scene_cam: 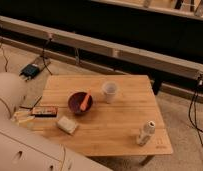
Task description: Place the eraser on the white sponge
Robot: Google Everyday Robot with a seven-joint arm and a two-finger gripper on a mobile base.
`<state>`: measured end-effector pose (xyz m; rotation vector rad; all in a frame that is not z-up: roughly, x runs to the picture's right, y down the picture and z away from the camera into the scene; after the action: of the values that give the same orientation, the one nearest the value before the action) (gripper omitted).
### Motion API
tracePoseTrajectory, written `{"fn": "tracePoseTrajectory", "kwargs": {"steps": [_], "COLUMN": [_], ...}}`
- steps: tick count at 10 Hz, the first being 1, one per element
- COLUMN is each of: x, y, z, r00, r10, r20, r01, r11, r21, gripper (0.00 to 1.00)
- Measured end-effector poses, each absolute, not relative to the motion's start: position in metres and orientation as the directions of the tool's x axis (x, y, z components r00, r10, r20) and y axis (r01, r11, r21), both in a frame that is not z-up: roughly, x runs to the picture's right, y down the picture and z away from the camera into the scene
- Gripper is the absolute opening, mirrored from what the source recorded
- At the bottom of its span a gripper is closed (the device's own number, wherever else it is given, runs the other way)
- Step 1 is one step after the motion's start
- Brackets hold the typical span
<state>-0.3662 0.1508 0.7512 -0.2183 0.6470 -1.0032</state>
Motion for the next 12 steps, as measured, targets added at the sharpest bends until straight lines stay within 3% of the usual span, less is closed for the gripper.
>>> {"fn": "tracePoseTrajectory", "kwargs": {"steps": [8, 12], "x": [-0.341, -0.378], "y": [0.148, 0.128], "z": [0.754, 0.74], "r00": [0.422, 0.401], "r10": [-0.828, -0.845], "r20": [-0.37, -0.354], "r01": [0.678, 0.744], "r11": [0.559, 0.525], "r21": [-0.477, -0.412], "gripper": [0.0, 0.0]}}
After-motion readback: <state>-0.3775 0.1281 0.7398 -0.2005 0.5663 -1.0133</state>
